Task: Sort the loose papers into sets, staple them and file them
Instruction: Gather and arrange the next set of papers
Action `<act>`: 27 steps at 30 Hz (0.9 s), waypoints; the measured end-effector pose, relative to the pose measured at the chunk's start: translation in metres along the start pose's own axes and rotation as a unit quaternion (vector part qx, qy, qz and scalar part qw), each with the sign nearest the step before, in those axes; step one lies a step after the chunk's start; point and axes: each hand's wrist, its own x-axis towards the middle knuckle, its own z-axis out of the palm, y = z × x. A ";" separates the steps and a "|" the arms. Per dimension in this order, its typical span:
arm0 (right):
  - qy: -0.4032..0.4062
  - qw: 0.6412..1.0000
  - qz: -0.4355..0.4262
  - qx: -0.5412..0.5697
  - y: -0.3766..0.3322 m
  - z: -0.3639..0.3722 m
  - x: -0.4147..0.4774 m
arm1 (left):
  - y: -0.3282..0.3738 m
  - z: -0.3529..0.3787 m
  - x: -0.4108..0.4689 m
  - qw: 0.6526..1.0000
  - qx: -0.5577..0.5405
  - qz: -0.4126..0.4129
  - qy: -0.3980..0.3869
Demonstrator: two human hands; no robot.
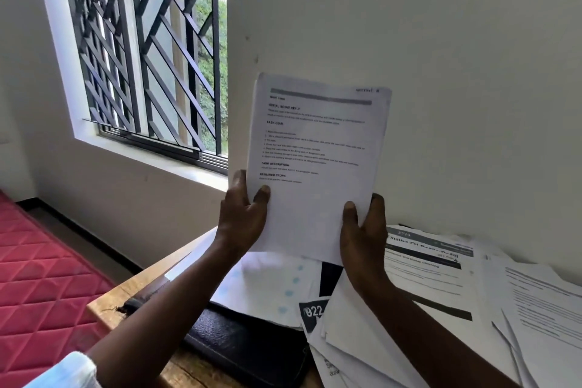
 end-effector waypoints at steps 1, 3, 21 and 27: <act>-0.002 1.000 -0.002 -0.019 0.000 0.000 -0.002 | 0.001 0.001 -0.002 0.999 0.030 0.014 0.004; -0.024 0.998 0.009 -0.053 0.004 -0.001 -0.008 | 0.001 0.002 -0.008 0.996 0.086 0.029 0.004; -0.218 0.973 0.067 -0.033 0.020 -0.076 0.002 | -0.011 -0.086 -0.030 0.843 0.494 -0.138 -0.161; -0.193 0.969 -0.018 -0.156 0.057 -0.093 -0.015 | -0.007 -0.089 -0.042 0.861 0.476 -0.139 -0.116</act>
